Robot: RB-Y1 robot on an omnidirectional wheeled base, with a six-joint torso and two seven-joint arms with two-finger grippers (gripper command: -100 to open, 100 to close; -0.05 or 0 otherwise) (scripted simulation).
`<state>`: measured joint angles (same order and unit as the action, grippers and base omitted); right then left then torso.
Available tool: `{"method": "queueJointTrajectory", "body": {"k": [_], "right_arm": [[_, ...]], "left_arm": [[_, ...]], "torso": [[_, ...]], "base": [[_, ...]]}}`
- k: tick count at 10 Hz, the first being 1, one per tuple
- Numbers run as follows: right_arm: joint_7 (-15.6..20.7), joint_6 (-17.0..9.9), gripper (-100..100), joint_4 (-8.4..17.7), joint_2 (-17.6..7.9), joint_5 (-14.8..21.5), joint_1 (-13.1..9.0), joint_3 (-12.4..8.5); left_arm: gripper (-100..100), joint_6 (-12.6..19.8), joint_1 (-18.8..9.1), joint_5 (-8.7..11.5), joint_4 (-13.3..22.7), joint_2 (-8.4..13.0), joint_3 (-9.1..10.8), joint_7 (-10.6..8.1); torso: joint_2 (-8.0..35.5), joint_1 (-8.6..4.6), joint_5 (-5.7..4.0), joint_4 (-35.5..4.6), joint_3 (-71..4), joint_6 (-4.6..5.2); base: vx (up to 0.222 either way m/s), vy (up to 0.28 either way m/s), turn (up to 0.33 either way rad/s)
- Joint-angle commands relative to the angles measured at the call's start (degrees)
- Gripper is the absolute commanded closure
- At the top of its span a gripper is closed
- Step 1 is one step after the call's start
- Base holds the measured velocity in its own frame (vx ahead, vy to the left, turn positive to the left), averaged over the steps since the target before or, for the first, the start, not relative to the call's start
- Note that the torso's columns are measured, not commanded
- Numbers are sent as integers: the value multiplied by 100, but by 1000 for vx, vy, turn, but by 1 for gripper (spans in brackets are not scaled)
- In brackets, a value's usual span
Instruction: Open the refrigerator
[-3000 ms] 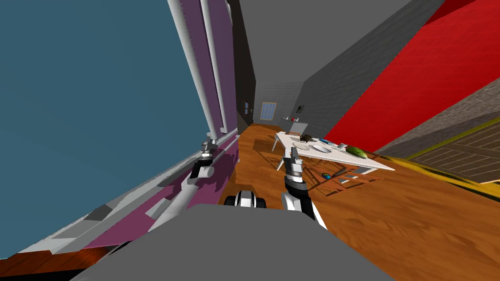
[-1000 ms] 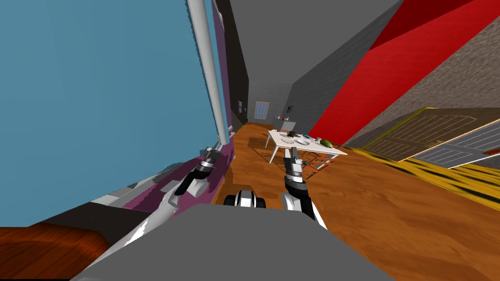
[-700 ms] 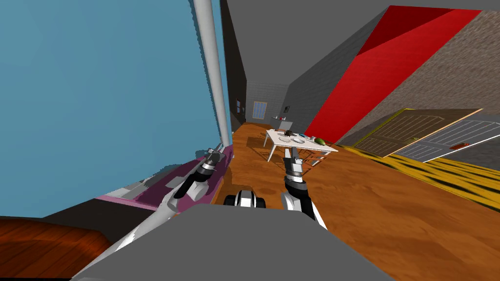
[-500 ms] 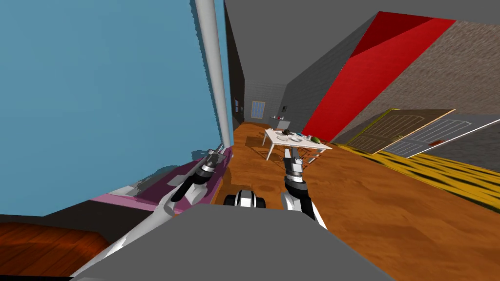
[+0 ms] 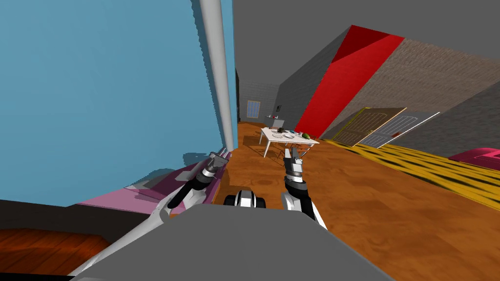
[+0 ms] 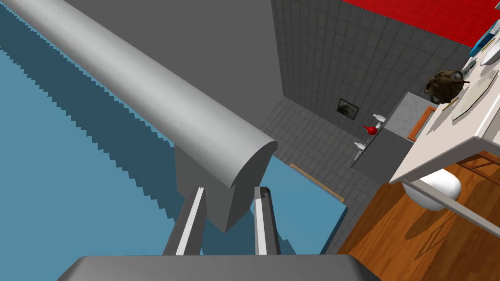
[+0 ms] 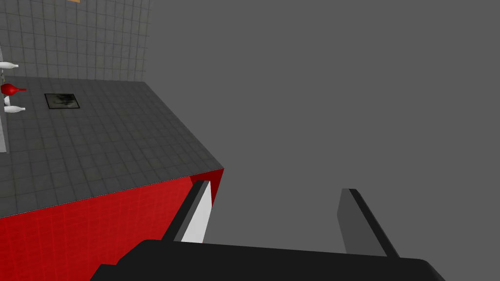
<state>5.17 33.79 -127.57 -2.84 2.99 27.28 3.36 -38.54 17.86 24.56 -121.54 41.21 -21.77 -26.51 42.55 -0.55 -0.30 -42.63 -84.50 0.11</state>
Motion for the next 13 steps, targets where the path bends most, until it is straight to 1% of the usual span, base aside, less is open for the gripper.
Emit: {"method": "queueJointTrajectory", "body": {"k": [1,2,3,5,6,7,8,10,11,12,13], "right_arm": [[0,0,0,0,0,0,0,0],[0,0,0,0,0,0,0,0],[0,0,0,0,0,0,1,0],[0,1,0,-1,1,0,3,0],[0,1,0,-1,1,0,3,0],[0,1,0,-1,0,0,4,0],[0,1,0,-1,0,0,4,0],[0,1,0,-1,0,0,3,0],[0,1,0,0,0,0,3,0],[0,1,0,0,0,0,3,0],[0,1,0,0,0,0,3,0]], "left_arm": [[100,-235,-16,-97,-218,214,-235,-129],[100,-300,-4,-136,-290,292,-334,-167],[-100,-106,87,-28,-376,354,-241,-149],[-100,-2,130,72,-602,471,-162,-179],[-100,50,151,123,-715,529,-122,-194],[-100,154,194,223,-940,646,-43,-223],[-100,154,194,223,-940,646,-43,-223],[-100,258,237,324,-1166,763,36,-253],[-100,258,237,324,-1166,763,36,-253],[-100,310,259,374,-1278,822,75,-268],[-100,310,259,374,-1278,822,75,-268]], "torso": [[-6,0,-3,-4,-8,5],[-12,-11,-7,-4,-15,15],[-5,-17,-9,-6,-11,13],[-60,24,18,39,-30,-8],[-72,43,21,40,-46,-1],[-72,54,23,38,-48,-1],[-58,64,14,16,-58,0],[-11,50,5,-4,-40,16],[-4,45,0,-12,-42,20],[3,43,-2,-17,-40,19],[7,44,-5,-23,-41,18]], "base": [[-131,37,-146],[-130,42,-143],[-35,22,83],[45,-20,134],[46,-26,84],[54,-17,150],[43,-13,70],[28,-7,70],[17,-11,22],[16,-12,55],[12,-13,27]]}}
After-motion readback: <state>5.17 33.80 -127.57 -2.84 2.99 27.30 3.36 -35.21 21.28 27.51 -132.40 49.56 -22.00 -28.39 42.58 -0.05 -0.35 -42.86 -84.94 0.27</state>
